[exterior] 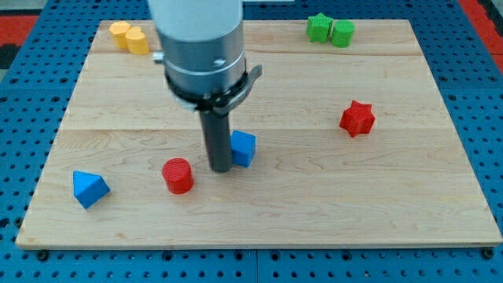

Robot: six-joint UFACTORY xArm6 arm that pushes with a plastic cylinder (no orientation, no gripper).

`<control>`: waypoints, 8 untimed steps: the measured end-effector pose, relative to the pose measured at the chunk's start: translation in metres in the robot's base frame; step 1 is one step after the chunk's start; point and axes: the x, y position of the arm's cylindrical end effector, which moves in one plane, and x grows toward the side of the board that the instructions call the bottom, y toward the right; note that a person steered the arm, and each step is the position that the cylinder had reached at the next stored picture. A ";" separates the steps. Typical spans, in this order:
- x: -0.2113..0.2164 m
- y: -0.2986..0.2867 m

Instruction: Move the blue triangle towards the center

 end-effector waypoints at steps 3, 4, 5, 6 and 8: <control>-0.047 0.043; -0.099 0.040; -0.105 -0.047; -0.081 -0.145; 0.082 -0.214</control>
